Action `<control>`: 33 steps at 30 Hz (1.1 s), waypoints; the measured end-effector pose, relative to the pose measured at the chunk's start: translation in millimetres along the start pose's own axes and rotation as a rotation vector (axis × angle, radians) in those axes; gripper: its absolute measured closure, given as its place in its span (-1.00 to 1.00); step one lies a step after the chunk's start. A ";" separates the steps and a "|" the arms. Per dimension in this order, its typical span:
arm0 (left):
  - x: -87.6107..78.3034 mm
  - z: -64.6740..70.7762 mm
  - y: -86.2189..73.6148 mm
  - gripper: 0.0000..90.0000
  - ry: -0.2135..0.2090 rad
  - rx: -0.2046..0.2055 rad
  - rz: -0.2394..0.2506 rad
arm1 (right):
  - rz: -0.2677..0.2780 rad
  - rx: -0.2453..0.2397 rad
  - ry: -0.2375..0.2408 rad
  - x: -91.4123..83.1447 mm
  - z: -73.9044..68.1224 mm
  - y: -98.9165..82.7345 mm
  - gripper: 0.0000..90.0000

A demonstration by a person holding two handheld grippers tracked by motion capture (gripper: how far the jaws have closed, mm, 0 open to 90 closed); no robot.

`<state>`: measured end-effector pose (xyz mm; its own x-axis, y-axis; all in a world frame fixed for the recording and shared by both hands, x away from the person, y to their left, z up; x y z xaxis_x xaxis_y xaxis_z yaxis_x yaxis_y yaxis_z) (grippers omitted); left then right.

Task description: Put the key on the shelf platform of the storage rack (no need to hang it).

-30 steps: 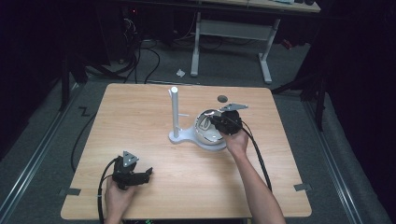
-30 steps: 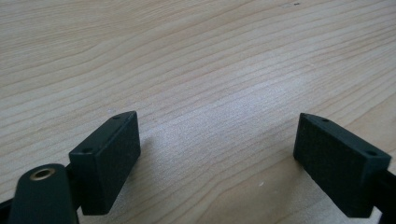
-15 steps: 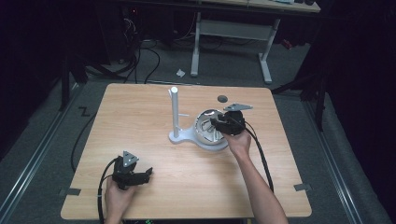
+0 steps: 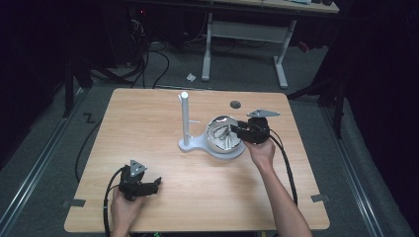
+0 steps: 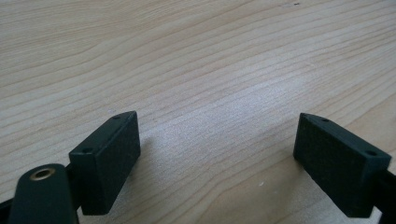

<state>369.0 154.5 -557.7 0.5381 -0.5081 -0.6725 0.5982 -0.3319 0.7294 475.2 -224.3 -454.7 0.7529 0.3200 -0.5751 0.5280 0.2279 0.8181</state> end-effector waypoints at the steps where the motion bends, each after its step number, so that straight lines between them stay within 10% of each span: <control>1: 0.0 0.0 0.0 -0.67 0.000 0.000 0.000 | 0.009 0.006 -0.001 -2.3 1.1 -1.3 0.36; 33: 0.0 0.0 0.0 -0.67 0.000 0.001 0.000 | 0.057 0.135 0.002 -62.1 37.2 -46.0 0.38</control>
<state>369.0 154.4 -557.7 0.5381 -0.5076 -0.6729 0.5980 -0.3326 0.7292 418.8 -288.8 -456.4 0.7824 0.3306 -0.5277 0.5325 0.0841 0.8423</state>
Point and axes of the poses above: each handheld gripper's, and its own axes: x roughly forward along the jaws, y roughly out of its top, z roughly to its right, the point moved 3 cm from there along x, roughly forward along the jaws, and after that the axes turned 9 degrees about -y, right-handed, at the moved point
